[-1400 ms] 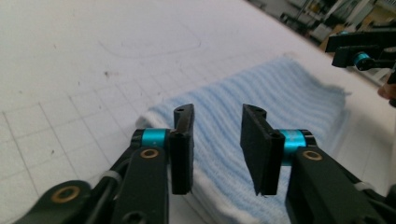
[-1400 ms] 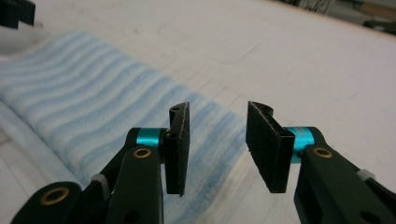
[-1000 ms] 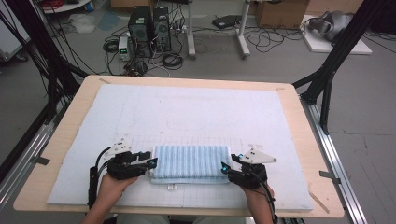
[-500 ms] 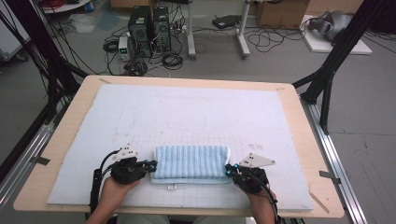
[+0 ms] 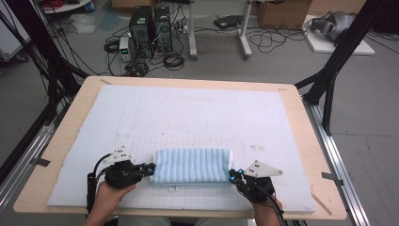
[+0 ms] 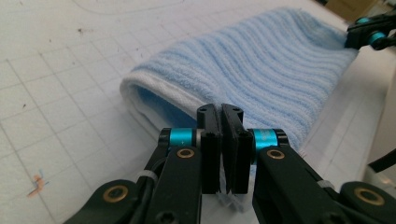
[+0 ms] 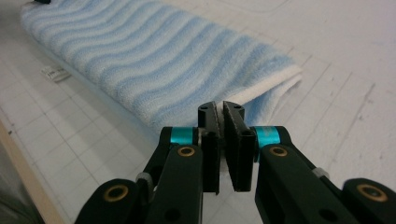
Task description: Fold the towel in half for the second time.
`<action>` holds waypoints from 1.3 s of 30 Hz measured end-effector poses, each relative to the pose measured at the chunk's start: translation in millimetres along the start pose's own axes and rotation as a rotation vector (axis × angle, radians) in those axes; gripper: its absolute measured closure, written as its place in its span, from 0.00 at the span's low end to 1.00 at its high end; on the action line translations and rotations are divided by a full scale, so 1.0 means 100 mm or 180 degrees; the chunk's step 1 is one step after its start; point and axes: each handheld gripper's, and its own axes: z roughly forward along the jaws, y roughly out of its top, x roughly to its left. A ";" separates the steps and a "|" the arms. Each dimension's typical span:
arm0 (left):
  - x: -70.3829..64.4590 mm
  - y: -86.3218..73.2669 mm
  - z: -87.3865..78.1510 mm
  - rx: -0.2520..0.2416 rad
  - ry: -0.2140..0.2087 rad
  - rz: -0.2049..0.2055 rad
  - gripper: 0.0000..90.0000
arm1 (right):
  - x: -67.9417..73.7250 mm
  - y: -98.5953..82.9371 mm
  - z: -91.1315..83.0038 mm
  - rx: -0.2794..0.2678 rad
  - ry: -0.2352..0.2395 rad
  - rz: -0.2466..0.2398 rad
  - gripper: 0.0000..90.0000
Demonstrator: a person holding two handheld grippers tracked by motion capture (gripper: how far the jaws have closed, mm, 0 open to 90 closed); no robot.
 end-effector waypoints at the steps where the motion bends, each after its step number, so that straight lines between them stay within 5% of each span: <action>1: 0.00 0.00 0.01 0.0022 0.0033 0.0017 0.95 | 0.00 -0.02 0.02 0.0035 -0.0002 0.0013 0.94; 4: 0.00 -0.01 0.04 0.0058 0.0125 0.0020 0.91 | 0.01 -0.05 0.07 0.0131 -0.0063 -0.0023 0.92; 9: 0.02 -0.01 0.02 0.0017 0.0270 -0.0017 0.78 | -0.03 -0.06 0.07 0.0238 -0.0247 0.0034 0.74; 13: 0.05 0.02 -0.02 -0.0086 0.0322 -0.0026 0.74 | -0.06 0.00 0.02 0.0053 -0.0348 0.0107 0.68; 18: 0.08 0.04 0.01 -0.0224 0.0340 -0.0084 0.76 | -0.07 0.11 0.06 -0.0159 -0.0171 0.0092 0.75; 22: 0.10 0.04 0.03 -0.0222 0.0367 -0.0076 0.77 | -0.06 0.12 0.20 0.0044 -0.0133 0.0004 0.80; 26: 0.14 0.04 0.01 -0.0237 0.0396 -0.0053 0.77 | -0.07 0.03 0.25 0.0216 -0.0217 -0.0002 0.74; 31: 0.18 0.05 -0.06 -0.0409 0.0378 -0.0051 0.76 | -0.18 0.03 0.04 -0.0092 -0.0341 0.0132 0.60; 36: 0.26 0.07 -0.18 -0.0641 0.0343 -0.0061 0.65 | -0.37 0.08 -0.12 -0.0254 -0.0469 0.0163 0.39; 39: 0.30 0.09 -0.24 -0.0788 0.0337 -0.0080 0.51 | -0.47 0.09 -0.18 -0.0350 -0.0475 0.0193 0.28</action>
